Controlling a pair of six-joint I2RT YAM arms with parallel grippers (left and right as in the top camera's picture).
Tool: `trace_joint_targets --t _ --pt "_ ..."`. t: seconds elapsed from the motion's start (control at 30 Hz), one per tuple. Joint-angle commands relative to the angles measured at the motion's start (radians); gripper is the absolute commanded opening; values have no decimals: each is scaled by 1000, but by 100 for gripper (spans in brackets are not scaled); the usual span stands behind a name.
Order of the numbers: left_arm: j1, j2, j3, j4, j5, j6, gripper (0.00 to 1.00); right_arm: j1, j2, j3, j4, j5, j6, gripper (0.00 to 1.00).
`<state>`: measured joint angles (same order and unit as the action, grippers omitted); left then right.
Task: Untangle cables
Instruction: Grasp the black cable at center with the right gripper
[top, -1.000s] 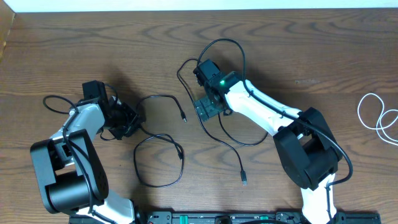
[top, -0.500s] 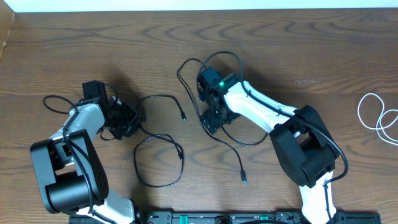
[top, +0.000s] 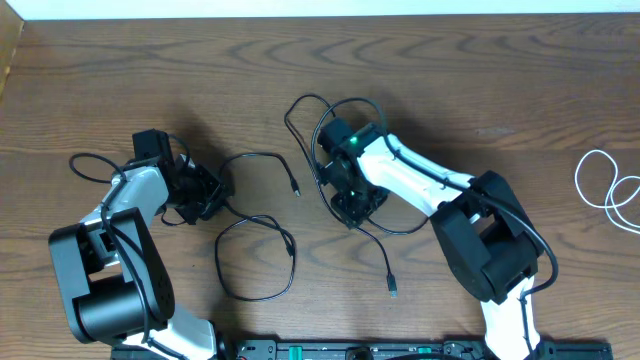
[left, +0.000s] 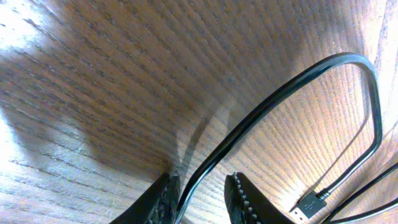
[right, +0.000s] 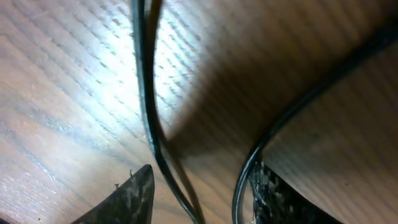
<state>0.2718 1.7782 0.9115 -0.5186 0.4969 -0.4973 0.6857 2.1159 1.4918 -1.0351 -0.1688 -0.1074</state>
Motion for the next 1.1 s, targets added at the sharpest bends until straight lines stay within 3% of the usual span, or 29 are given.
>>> trace_joint_targets --t 0.0,0.07,0.27,0.3,0.5,0.73,0.93,1.07 --pt "-10 116 -87 -23 -165 5 33 16 10 -32 2 -22 -29 46" --pt "-10 116 -87 -23 -165 6 33 17 10 -37 0 -25 -29 49" --pt "-10 116 -87 -23 -165 6 33 21 10 -49 -24 -26 -34 74" --pt "-10 116 -87 -23 -165 6 33 22 10 -52 -25 -26 -43 74" --pt "-10 116 -87 -26 -166 6 33 27 10 -112 -7 -21 -101 62" --pt "-10 116 -87 -27 -166 6 32 27 10 -242 135 53 -134 48" --pt "-10 116 -87 -27 -169 6 32 27 10 -293 192 102 -135 42" --pt "-10 116 -87 -27 -168 6 33 27 10 -294 196 118 -138 29"
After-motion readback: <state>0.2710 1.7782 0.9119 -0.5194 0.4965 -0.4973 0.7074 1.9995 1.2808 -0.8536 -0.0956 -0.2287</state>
